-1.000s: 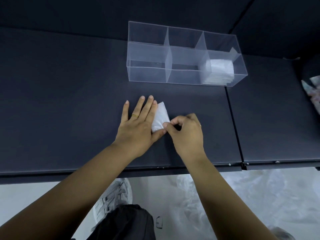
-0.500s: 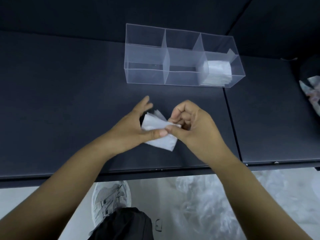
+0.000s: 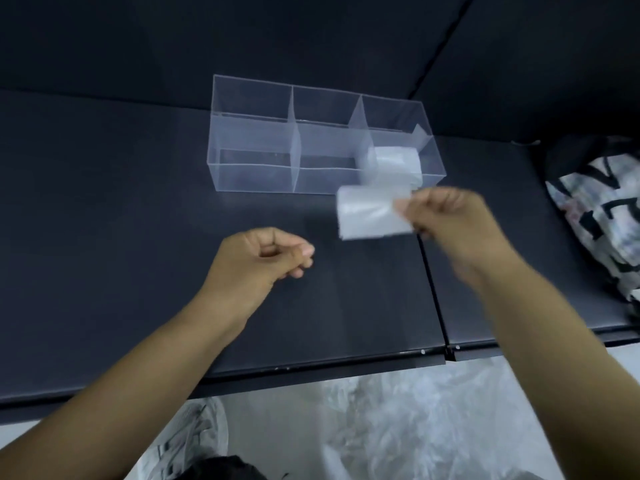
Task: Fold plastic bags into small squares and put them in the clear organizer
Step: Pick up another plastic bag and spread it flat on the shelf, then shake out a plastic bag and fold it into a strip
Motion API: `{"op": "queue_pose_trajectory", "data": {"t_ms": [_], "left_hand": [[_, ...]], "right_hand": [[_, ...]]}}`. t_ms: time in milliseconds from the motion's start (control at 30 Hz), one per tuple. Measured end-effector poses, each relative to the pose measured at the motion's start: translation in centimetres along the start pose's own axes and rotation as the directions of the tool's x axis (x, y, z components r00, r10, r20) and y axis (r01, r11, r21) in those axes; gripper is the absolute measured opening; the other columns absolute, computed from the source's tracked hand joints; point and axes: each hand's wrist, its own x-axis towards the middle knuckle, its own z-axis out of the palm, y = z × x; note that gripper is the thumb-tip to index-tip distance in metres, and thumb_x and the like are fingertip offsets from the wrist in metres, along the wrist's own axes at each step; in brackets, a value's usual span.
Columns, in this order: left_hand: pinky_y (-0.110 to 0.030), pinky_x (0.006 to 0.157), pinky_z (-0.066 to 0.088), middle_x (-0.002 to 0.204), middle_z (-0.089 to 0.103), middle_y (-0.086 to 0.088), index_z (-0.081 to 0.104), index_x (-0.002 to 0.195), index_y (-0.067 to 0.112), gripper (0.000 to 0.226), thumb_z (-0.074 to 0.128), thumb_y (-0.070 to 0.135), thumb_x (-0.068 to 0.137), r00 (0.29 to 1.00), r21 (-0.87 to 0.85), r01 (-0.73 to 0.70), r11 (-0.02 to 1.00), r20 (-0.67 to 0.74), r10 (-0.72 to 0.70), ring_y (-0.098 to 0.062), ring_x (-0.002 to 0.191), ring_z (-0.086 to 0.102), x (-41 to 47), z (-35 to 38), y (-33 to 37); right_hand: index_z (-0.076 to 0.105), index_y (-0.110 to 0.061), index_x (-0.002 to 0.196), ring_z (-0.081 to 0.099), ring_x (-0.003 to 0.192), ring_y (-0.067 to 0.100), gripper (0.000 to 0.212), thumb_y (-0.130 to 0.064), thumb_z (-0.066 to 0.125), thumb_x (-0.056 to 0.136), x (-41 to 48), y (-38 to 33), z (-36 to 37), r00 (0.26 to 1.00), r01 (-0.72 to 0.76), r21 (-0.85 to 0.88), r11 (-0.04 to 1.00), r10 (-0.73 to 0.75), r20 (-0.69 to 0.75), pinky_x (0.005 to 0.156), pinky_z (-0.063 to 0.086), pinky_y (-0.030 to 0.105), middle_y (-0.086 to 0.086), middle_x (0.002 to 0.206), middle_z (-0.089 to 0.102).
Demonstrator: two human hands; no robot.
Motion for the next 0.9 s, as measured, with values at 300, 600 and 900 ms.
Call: {"op": "queue_pose_trajectory", "data": {"t_ms": [300,600,900], "left_hand": [[-0.025,0.099,0.034,0.118,0.064,0.01,0.07,0.1,0.023,0.018,0.071,0.03,0.084,0.938,0.717,-0.283,0.637,0.067,0.341,-0.013,0.117,0.054,-1.8,1.0,-4.8],[-0.049,0.112,0.019,0.155,0.028,-0.009,0.035,0.147,0.011,0.076,0.023,0.061,0.092,0.926,0.932,-0.35,0.096,0.328,0.187,-0.026,0.144,0.024,-3.1,2.0,-6.6],[-0.051,0.118,0.013,0.159,0.016,-0.009,0.019,0.151,0.011,0.077,0.015,0.062,0.094,0.922,0.935,-0.353,0.033,0.341,0.183,-0.025,0.148,0.012,-3.0,2.1,-7.4]], "right_hand": [[0.069,-0.008,0.074,0.061,0.08,0.016,0.017,-0.023,0.075,0.079,13.0,1.7,-2.7,0.953,-0.131,-0.45,0.883,-0.013,-0.303,0.073,0.048,0.027,0.005,0.082,0.066],[0.073,-0.023,0.092,0.056,0.112,0.026,0.028,-0.044,0.074,0.074,13.9,2.1,-2.0,0.929,-0.26,-0.708,0.656,-0.03,-0.37,0.095,0.038,0.035,0.003,0.11,0.067],[0.054,-0.018,0.088,0.044,0.078,0.007,0.022,-0.04,0.057,0.092,-1.8,5.9,-1.5,0.805,0.147,-0.48,0.865,-0.387,-0.45,0.076,0.038,0.024,-0.002,0.092,0.048]]}}
